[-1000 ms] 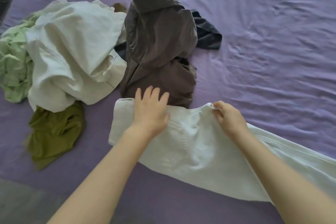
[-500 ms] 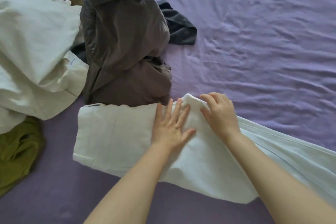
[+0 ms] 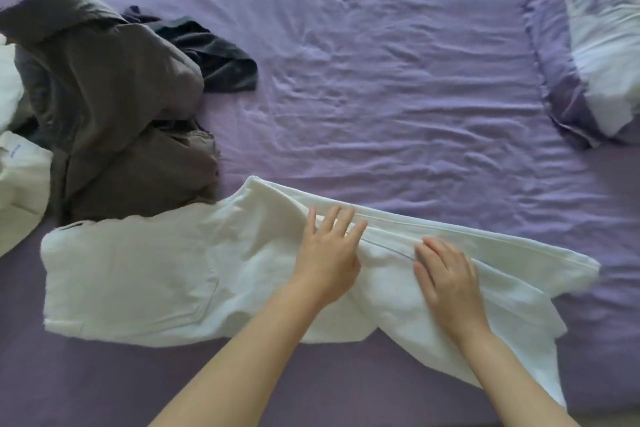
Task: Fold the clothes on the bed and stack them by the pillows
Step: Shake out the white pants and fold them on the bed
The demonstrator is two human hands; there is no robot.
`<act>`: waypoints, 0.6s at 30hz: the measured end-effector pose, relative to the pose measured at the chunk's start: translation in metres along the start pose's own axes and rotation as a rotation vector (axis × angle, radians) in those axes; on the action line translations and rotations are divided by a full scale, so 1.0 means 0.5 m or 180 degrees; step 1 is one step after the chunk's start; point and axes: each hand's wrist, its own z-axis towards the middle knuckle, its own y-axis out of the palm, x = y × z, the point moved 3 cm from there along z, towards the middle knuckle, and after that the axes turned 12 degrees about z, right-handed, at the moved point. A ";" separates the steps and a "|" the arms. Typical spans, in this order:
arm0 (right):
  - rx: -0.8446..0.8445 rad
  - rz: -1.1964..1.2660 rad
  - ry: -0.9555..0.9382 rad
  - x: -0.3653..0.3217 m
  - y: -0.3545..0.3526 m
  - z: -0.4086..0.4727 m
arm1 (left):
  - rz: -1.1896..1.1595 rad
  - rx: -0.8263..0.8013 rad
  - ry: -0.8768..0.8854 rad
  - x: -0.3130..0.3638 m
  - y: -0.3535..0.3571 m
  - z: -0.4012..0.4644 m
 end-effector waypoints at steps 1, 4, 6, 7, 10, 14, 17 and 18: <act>0.0108 -0.0035 0.0128 0.028 -0.017 -0.001 | 0.0007 0.0026 0.0131 0.019 -0.004 0.006; 0.0226 -0.0155 0.0467 0.116 -0.063 0.001 | -0.0044 0.0094 0.0133 0.051 -0.010 0.039; 0.0176 -0.0390 0.0422 0.164 -0.080 0.013 | -0.0048 0.0028 -0.0123 0.054 -0.008 0.076; 0.0140 -0.0453 0.0387 0.184 -0.085 0.024 | -0.0025 -0.0055 -0.0231 0.055 -0.005 0.097; -0.0005 -0.0347 0.0327 0.220 -0.103 0.058 | 0.0157 -0.0424 -0.0256 0.060 0.005 0.153; -0.0376 -0.0239 -0.0017 0.239 -0.143 0.081 | 0.0052 -0.0440 -0.0368 0.056 -0.004 0.181; -0.0387 -0.0351 -0.0104 0.235 -0.167 0.134 | -0.0241 0.0154 -0.0766 0.038 -0.036 0.203; -0.0239 -0.0421 -0.0232 0.229 -0.170 0.166 | -0.0236 0.0295 -0.0918 0.031 -0.045 0.218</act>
